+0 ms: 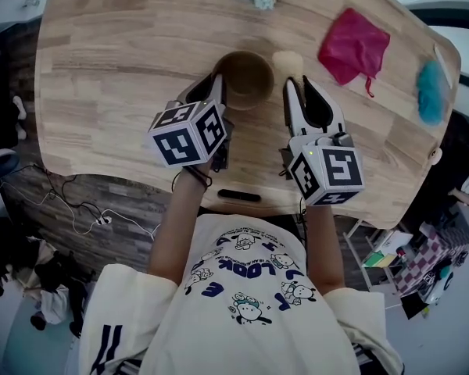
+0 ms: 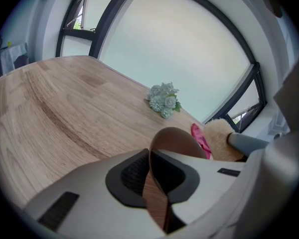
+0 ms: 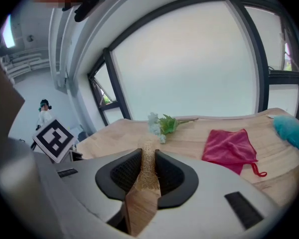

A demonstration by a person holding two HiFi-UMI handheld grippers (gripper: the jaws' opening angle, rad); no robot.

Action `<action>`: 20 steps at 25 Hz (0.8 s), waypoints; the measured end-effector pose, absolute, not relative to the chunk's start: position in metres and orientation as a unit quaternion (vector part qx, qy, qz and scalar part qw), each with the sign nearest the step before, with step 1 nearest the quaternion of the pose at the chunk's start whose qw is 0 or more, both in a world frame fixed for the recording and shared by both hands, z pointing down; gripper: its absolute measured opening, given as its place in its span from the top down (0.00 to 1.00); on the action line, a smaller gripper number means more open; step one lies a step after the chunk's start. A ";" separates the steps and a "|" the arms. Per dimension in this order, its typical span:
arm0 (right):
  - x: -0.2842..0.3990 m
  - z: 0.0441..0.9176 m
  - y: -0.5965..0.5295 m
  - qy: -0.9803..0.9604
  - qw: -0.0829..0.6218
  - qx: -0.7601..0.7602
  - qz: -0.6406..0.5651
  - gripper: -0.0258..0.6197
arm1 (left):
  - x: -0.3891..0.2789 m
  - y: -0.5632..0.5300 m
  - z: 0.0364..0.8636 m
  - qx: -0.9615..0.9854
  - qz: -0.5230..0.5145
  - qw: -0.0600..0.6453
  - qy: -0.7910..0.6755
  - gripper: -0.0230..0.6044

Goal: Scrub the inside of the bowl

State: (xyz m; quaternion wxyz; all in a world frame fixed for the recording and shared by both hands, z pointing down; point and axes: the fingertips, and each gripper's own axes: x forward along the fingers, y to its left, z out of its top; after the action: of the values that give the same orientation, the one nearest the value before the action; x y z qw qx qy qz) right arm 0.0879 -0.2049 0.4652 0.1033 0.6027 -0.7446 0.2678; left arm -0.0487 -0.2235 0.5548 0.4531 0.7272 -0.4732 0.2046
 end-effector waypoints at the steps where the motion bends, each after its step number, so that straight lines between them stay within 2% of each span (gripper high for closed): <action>1: 0.082 0.457 -0.204 -0.753 0.100 0.594 0.263 0.84 | -0.046 -0.222 0.552 0.731 0.205 0.448 -0.472 0.90; 7: 0.057 0.448 -0.188 -0.782 0.124 0.559 0.246 0.84 | -0.035 -0.212 0.529 0.747 0.199 0.422 -0.473 0.90; 20: 0.046 0.446 -0.158 -0.767 0.209 0.567 0.217 0.84 | -0.016 -0.172 0.474 0.776 0.161 0.386 -0.473 0.89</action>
State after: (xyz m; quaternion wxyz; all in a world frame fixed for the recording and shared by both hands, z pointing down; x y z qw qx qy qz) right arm 0.0461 -0.1584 0.4460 0.2095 0.5667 -0.7668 0.2170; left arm -0.0161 -0.1722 0.4738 0.3864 0.7756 -0.4726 0.1607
